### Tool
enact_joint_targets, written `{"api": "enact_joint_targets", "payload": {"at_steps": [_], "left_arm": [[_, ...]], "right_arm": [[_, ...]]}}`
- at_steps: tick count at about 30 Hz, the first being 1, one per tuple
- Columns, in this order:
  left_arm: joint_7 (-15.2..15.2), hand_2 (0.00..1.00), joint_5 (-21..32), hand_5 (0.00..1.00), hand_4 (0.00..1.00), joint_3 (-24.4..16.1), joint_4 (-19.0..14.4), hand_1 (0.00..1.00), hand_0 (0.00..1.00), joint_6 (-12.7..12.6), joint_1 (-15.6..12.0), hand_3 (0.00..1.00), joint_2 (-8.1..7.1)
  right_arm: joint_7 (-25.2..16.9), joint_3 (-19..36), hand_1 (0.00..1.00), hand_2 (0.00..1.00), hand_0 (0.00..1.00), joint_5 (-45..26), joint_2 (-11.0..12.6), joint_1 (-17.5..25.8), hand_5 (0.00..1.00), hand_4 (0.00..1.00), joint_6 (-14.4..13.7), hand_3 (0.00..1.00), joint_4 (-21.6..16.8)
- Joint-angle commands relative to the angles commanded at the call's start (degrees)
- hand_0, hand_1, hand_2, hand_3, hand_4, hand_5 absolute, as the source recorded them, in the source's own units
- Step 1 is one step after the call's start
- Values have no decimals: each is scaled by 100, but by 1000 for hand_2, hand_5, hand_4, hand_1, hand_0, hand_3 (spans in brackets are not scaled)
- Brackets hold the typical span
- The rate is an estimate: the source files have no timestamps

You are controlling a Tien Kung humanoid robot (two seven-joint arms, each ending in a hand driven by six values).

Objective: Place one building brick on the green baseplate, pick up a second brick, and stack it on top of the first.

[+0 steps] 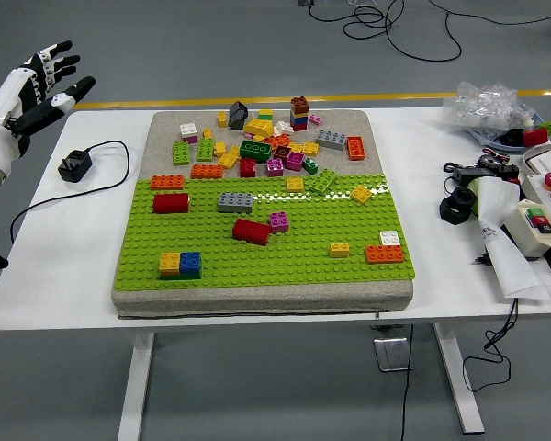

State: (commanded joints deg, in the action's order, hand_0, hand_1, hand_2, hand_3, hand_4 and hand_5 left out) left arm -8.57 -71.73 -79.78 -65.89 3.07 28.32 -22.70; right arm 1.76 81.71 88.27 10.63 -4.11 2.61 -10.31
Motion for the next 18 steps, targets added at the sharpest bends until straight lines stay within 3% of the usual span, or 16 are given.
{"api": "enact_joint_targets", "payload": {"at_steps": [18], "left_arm": [[45, 912, 63, 617, 865, -16, -3, 927, 998, -49, 1, 946, 23]], "right_arm": [[9, -68, 698, 734, 764, 33, -19, -44, 631, 998, -15, 747, 0]]}}
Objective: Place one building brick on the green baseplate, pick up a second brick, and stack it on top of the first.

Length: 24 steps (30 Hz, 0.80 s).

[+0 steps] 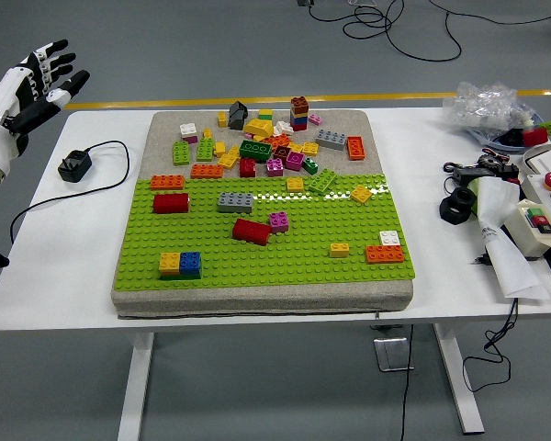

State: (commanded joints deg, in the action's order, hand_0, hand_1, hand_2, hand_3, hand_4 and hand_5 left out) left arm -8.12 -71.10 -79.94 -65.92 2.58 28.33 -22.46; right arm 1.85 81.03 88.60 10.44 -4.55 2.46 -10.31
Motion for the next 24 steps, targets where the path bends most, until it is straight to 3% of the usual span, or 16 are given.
{"api": "enact_joint_targets", "payload": {"at_steps": [24], "left_arm": [[8, 905, 52, 622, 832, 65, 6, 927, 998, 28, -86, 943, -41]], "right_arm": [[23, -25, 695, 732, 761, 138, 1, 17, 629, 998, 32, 744, 0]]}}
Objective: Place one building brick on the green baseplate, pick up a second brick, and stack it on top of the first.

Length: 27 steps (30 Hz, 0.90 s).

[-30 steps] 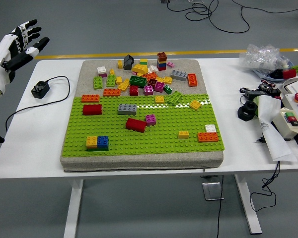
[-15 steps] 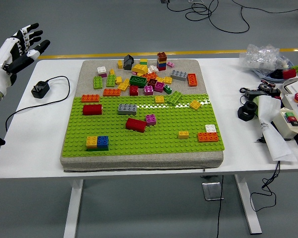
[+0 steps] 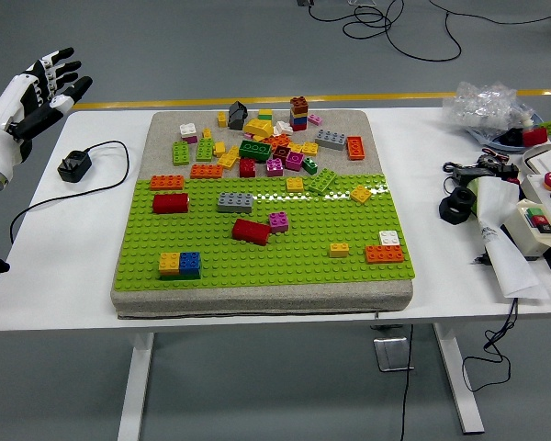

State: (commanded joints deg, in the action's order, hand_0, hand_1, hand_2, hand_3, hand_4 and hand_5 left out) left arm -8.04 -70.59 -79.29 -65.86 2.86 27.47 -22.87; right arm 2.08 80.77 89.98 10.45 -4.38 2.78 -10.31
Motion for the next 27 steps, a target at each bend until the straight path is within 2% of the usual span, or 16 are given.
{"api": "enact_joint_targets", "payload": {"at_steps": [27], "left_arm": [[-2, 900, 30, 623, 820, -112, -32, 922, 998, -3, -228, 938, 1]], "right_arm": [[37, 23, 693, 731, 761, 229, -15, 125, 630, 998, 55, 744, 0]]}}
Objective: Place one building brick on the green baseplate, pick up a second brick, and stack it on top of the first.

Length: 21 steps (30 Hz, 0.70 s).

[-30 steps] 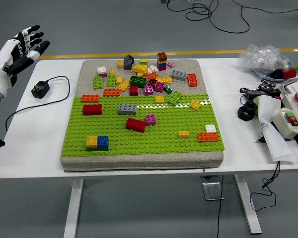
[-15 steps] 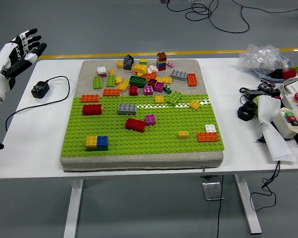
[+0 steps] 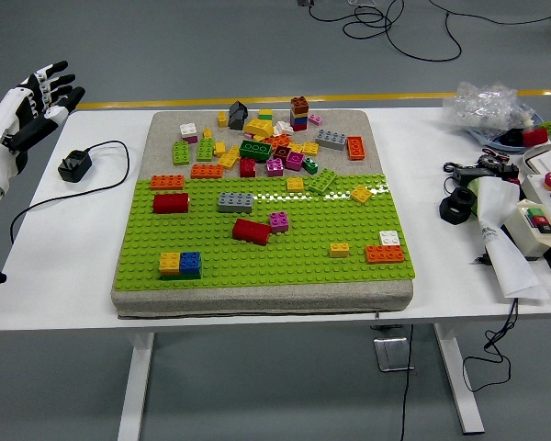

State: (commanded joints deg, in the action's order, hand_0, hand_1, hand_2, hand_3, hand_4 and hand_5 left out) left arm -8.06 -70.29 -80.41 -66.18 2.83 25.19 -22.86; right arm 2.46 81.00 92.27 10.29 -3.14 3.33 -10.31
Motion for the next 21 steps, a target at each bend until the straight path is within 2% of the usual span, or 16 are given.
{"api": "enact_joint_targets", "payload": {"at_steps": [18, 19, 21], "left_arm": [[-3, 899, -13, 626, 815, -3, 19, 922, 998, -3, 178, 937, 31], [-2, 899, -14, 627, 815, -4, 21, 922, 998, -4, 184, 937, 32], [-3, 899, -16, 627, 815, -10, 26, 922, 998, -6, 194, 937, 36]], "right_arm": [[34, 153, 708, 738, 762, -31, -34, -38, 630, 998, -37, 750, 0], [40, 158, 740, 782, 774, -43, -37, -37, 627, 998, -40, 787, 0], [66, 162, 740, 782, 774, -108, -45, -35, 627, 998, -33, 787, 0]]}}
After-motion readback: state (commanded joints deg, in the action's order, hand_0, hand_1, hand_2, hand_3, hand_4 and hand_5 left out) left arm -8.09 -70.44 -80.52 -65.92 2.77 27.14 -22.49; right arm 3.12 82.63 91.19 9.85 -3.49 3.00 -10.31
